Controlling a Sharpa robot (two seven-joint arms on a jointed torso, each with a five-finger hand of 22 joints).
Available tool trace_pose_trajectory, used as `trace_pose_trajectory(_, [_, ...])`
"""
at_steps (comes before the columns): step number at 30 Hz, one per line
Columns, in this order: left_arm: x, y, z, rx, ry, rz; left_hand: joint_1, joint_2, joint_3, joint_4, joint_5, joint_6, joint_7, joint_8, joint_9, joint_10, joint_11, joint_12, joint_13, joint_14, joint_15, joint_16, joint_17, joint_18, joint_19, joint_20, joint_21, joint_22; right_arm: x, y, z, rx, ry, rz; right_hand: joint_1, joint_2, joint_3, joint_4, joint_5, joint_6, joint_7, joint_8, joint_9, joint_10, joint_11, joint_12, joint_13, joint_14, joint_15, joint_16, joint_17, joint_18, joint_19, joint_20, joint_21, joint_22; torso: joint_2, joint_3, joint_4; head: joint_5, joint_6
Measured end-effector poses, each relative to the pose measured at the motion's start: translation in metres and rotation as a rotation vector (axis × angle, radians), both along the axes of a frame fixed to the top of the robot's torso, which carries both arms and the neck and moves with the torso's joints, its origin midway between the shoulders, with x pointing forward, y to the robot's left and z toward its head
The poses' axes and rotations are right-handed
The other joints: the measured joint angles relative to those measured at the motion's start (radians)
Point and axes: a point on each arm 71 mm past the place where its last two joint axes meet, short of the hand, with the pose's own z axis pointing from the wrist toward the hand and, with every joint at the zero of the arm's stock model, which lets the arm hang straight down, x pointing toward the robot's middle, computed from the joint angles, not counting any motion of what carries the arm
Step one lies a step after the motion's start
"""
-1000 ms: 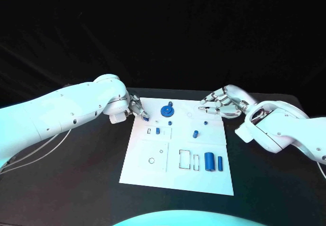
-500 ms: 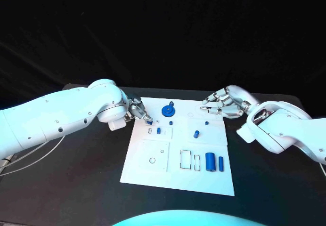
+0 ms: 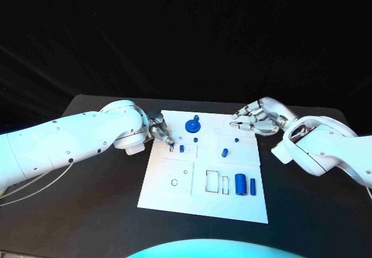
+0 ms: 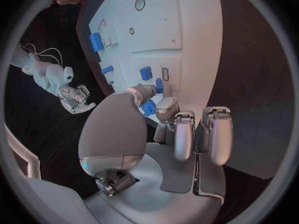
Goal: Assemble the parts on the task board
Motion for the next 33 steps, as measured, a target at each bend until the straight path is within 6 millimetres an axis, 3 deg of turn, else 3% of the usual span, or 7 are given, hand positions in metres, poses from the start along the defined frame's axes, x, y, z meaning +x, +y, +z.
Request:
trace_pose_trajectory(28, [-0.0015, -0.0040, -0.0073, 0.067, 0.002, -0.050, -0.014, -0.014, 0.015, -0.015, 0.016, 0.004, -0.003, 0.004, 0.003, 0.000, 0.000, -0.012, -0.011, 0.000, 0.000, 0.000, 0.000, 0.000, 0.000, 0.000, 0.000, 0.000, -0.0005, 0.0002, -0.0005, 0.001, 0.001, 0.001, 0.000, 0.000, 0.000, 0.000, 0.000, 0.000, 0.000, 0.000, 0.000, 0.000, 0.000, 0.000, 0.000, 0.000, 0.000, 0.000, 0.000, 0.000, 0.000, 0.000, 0.000, 0.000, 0.000, 0.0008, 0.0001, 0.003, -0.006])
trace_pose_trajectory(33, [-0.0022, -0.0043, -0.0077, 0.074, 0.007, -0.058, -0.014, -0.014, 0.016, -0.016, 0.031, 0.004, -0.003, 0.004, 0.006, 0.000, 0.000, -0.013, -0.015, 0.000, 0.000, 0.000, 0.000, 0.000, 0.000, 0.000, 0.000, 0.000, -0.0005, 0.0002, -0.0005, 0.001, 0.001, 0.001, 0.000, 0.000, 0.000, 0.000, 0.000, 0.000, 0.000, 0.000, 0.000, 0.000, 0.000, 0.000, 0.000, 0.000, 0.000, 0.000, 0.000, 0.000, 0.000, 0.000, 0.000, 0.001, 0.000, 0.0007, 0.0001, 0.003, -0.005])
